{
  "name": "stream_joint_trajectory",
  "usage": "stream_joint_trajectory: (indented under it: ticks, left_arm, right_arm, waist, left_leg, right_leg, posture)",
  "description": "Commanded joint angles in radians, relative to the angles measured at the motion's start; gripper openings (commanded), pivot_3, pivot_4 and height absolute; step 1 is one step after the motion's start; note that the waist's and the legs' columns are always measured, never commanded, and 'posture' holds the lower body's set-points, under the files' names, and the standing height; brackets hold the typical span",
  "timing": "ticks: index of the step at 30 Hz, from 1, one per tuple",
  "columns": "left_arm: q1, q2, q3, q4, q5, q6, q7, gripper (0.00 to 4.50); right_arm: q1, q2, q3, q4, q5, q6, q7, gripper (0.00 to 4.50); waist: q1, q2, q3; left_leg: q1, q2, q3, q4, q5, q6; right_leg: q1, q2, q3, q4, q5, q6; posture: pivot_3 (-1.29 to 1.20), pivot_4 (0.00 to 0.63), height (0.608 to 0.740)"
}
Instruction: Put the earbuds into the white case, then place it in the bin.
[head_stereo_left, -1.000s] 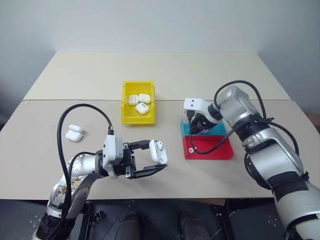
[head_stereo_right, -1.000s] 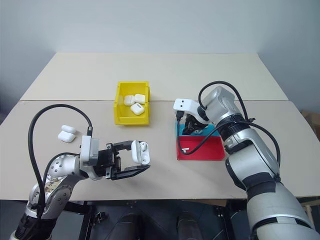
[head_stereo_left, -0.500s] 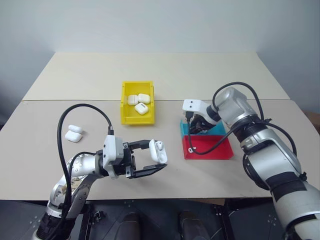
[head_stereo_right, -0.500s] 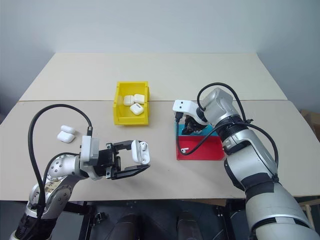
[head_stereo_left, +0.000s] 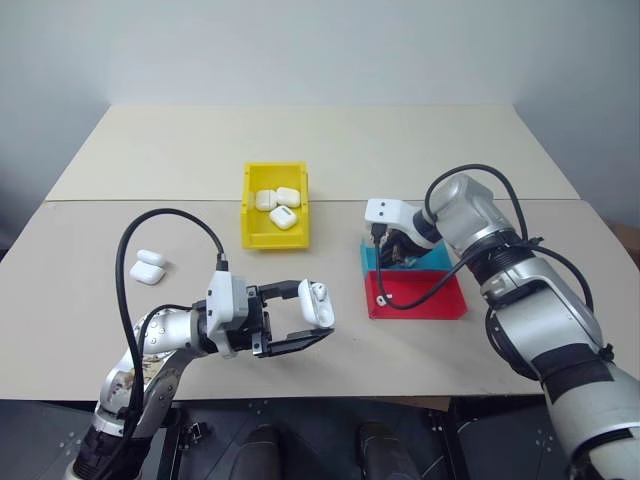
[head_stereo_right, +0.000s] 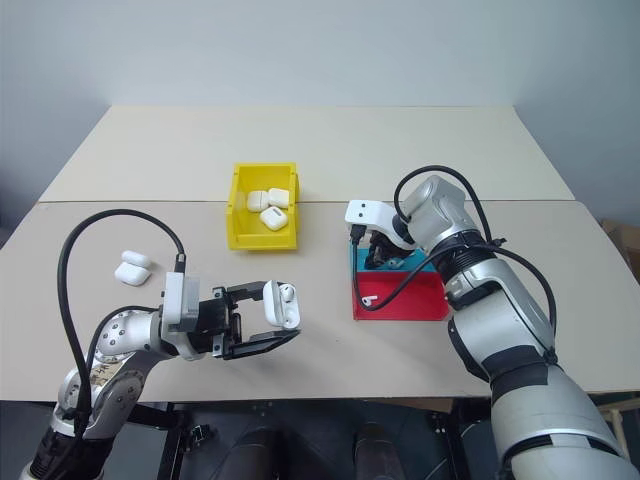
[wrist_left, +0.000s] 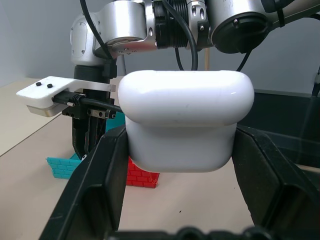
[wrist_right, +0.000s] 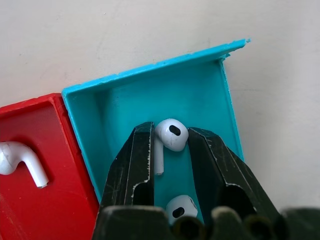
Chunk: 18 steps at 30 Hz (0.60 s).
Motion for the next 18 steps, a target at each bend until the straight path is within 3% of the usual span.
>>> stream_joint_trajectory:
  ticks: [1, 3, 12, 18]
  left_arm:
    - [-0.002, -0.005, 0.007, -0.017, -0.010, -0.024, 0.001, 2.78]
    - [-0.002, -0.004, 0.007, -0.017, -0.010, -0.024, 0.001, 2.78]
    - [-0.020, -0.004, 0.012, -0.008, -0.017, -0.022, -0.005, 2.78]
    - [-0.111, -0.018, 0.018, 0.017, -0.051, 0.006, 0.003, 2.78]
  right_arm:
    - [-0.004, -0.007, -0.018, -0.013, -0.004, -0.013, 0.008, 0.91]
    - [-0.003, -0.007, -0.019, -0.015, -0.005, -0.013, 0.006, 0.67]
    - [0.001, -0.061, -0.073, -0.127, 0.025, 0.034, 0.014, 0.67]
    - [0.023, -0.187, -0.291, -0.445, 0.163, 0.231, 0.010, 0.67]
  waist:
    - [0.000, 0.000, 0.000]
    - [0.000, 0.000, 0.000]
    - [0.001, 0.000, 0.000]
    - [0.012, 0.000, 0.000]
  left_leg:
    - [0.000, 0.000, 0.000, 0.000, 0.000, 0.000]
    - [0.000, 0.000, 0.000, 0.000, 0.000, 0.000]
    - [0.000, 0.000, 0.000, 0.000, 0.000, 0.000]
    - [-0.001, 0.000, 0.000, 0.000, 0.000, 0.000]
  right_leg:
    - [0.000, 0.000, 0.000, 0.000, 0.000, 0.000]
    - [0.000, 0.000, 0.000, 0.000, 0.000, 0.000]
    - [0.000, 0.000, 0.000, 0.000, 0.000, 0.000]
    - [0.000, 0.000, 0.000, 0.000, 0.000, 0.000]
  posture:
    - [0.00, 0.150, 0.740]
    - [0.00, 0.150, 0.740]
    - [0.00, 0.150, 0.740]
    - [0.00, 0.150, 0.740]
